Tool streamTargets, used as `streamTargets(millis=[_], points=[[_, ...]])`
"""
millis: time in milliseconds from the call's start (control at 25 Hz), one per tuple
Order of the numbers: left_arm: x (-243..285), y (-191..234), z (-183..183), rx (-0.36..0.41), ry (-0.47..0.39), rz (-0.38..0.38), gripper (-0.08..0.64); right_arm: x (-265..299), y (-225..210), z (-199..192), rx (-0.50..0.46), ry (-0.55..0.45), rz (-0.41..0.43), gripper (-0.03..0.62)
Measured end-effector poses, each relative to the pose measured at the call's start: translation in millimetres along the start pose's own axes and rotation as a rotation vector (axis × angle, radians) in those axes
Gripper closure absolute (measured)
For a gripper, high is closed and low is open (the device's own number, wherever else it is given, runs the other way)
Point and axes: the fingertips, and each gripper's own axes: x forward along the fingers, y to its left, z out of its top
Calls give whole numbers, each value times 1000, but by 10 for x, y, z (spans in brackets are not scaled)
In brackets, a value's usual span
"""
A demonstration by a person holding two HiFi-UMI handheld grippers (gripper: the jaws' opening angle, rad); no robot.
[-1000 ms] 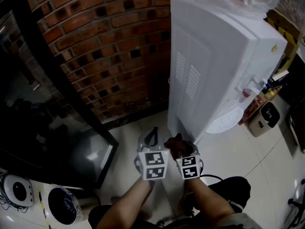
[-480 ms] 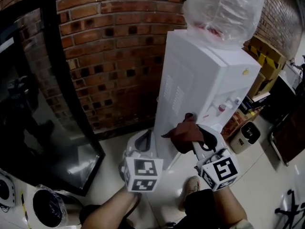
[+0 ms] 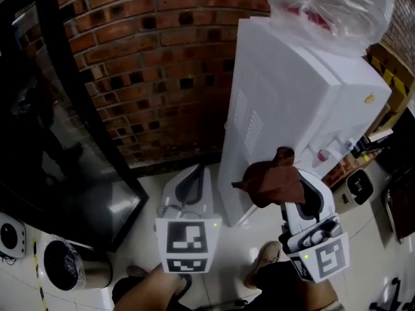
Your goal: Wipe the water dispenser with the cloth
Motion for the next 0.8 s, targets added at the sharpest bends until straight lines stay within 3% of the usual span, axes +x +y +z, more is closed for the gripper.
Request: streamTargets(millis=[320,480,560,800], points=[[-168,-386,230,26,-8,102,560,-29,-137,281,12,-80,169,511],[-275,-491,544,43,-31,163,560,-50,-148,713,-50,-168,271,511],[-344,-582,800,59,-63,184,560,-83,-231,982,-103,-204,290,511],[-597,-731,1592,90,-133,275,560,-76,-642,1693,-377,-238,229,509]])
